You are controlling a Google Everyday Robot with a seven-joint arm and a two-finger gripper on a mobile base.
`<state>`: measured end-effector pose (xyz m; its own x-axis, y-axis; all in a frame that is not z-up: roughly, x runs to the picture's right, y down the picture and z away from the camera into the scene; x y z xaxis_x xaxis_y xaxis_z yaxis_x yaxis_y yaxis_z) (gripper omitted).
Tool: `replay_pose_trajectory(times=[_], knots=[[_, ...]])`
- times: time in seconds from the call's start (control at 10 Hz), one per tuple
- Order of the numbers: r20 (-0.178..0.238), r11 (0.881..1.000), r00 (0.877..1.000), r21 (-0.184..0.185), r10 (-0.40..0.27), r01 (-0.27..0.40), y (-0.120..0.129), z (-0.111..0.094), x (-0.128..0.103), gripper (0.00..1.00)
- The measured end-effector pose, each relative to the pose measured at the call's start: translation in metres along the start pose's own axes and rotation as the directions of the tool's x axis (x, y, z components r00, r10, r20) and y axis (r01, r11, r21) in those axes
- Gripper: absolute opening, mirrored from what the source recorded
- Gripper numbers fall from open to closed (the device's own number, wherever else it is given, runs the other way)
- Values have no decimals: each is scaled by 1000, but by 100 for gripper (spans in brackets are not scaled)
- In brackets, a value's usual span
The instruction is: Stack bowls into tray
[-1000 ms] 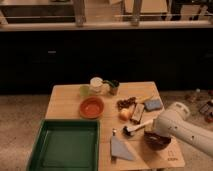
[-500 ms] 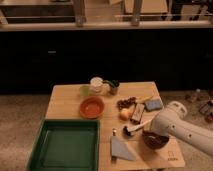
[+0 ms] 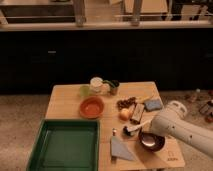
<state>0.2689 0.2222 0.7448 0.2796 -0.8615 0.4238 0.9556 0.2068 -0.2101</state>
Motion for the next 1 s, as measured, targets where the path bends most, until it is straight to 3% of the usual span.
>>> replay_pose_trajectory(times=[0.5, 0.9, 1.0], knots=[[18, 1000, 1000, -10, 19, -18, 9, 2, 1, 76], [73, 999, 996, 1, 47, -47, 25, 20, -3, 75], [96, 999, 994, 13, 51, -52, 28, 27, -5, 67]])
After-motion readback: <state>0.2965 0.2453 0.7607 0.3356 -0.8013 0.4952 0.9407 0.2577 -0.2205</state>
